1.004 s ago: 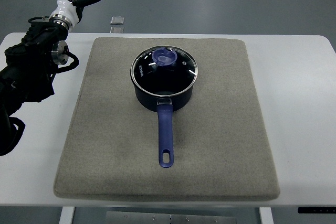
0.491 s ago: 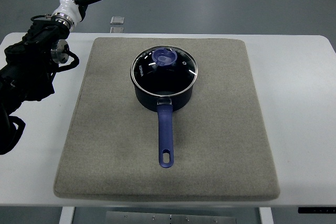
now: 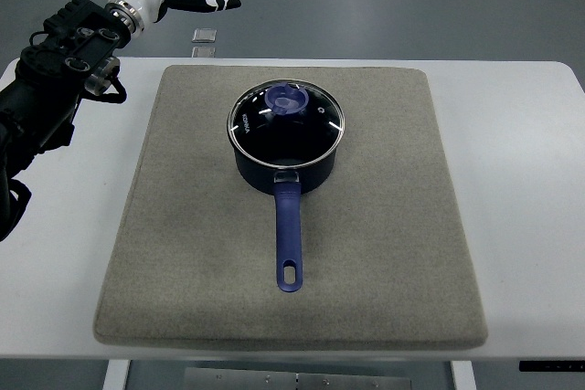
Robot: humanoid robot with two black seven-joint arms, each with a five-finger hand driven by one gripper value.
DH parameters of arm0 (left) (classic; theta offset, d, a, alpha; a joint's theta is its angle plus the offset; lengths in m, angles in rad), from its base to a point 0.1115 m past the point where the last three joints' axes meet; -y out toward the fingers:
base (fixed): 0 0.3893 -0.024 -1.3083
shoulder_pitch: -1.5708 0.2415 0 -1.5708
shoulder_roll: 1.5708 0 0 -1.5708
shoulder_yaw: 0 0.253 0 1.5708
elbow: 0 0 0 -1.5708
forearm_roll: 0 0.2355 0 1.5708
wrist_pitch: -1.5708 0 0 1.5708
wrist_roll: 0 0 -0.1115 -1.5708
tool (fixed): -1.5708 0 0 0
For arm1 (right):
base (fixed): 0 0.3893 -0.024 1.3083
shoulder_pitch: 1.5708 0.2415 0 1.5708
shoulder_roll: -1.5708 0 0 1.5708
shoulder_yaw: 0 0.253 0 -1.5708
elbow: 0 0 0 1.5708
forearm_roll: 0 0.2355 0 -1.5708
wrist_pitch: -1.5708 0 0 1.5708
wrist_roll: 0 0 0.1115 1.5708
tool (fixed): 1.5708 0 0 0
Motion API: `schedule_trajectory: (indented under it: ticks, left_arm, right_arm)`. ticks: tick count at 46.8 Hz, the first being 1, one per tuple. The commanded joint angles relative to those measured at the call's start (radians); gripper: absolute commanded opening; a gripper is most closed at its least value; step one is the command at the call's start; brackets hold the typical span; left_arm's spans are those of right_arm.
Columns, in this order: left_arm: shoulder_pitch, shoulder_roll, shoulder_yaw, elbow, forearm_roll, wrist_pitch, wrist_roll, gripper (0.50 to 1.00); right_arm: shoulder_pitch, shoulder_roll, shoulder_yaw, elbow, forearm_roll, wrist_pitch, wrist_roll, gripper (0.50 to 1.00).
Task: Open pot lid and place left with left hand
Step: 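Move the left hand over the pot toward the blue lid knob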
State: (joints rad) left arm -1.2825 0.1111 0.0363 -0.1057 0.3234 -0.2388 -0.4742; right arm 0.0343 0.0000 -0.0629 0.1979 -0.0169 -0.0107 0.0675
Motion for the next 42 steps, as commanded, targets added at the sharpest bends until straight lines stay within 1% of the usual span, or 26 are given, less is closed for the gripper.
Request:
schedule_trajectory:
  ticks: [1, 5, 11, 16, 20, 26, 29, 35, 42]
  left_arm:
    - [-0.029, 0.008, 0.01, 0.0, 0.138, -0.054, -0.047, 0.992]
    - [-0.06, 0.016, 0.045, -0.017, 0.313, -0.096, -0.135, 0.992]
    - [-0.106, 0.059, 0.091, -0.106, 0.477, -0.106, -0.137, 0.992]
    - [-0.162, 0.096, 0.103, -0.204, 0.517, -0.123, -0.137, 0.994]
    - [-0.213, 0.134, 0.16, -0.279, 0.557, -0.142, -0.137, 0.994]
    - [-0.291, 0.151, 0.231, -0.371, 0.585, -0.168, -0.137, 0.994]
    - [-0.319, 0.163, 0.261, -0.407, 0.608, -0.183, -0.137, 0.994]
    - [-0.353, 0.17, 0.29, -0.476, 0.71, -0.185, -0.137, 0.994]
    - [-0.365, 0.179, 0.289, -0.512, 0.855, -0.183, -0.137, 0.994]
  right_arm:
    - [0.001, 0.0, 0.0, 0.0, 0.0, 0.0, 0.0, 0.917]
    - [-0.001, 0.0, 0.0, 0.0, 0.0, 0.0, 0.0, 0.917]
    - [-0.001, 0.0, 0.0, 0.0, 0.0, 0.0, 0.0, 0.917]
    - [-0.001, 0.0, 0.0, 0.0, 0.0, 0.0, 0.0, 0.917]
    - [-0.001, 0.0, 0.0, 0.0, 0.0, 0.0, 0.0, 0.917]
    - [0.001, 0.0, 0.0, 0.0, 0.0, 0.0, 0.0, 0.917]
    - [0.001, 0.0, 0.0, 0.0, 0.0, 0.0, 0.0, 0.917]
    - [-0.001, 0.0, 0.0, 0.0, 0.0, 0.0, 0.0, 0.917]
    - [-0.001, 0.0, 0.0, 0.0, 0.0, 0.0, 0.0, 0.917]
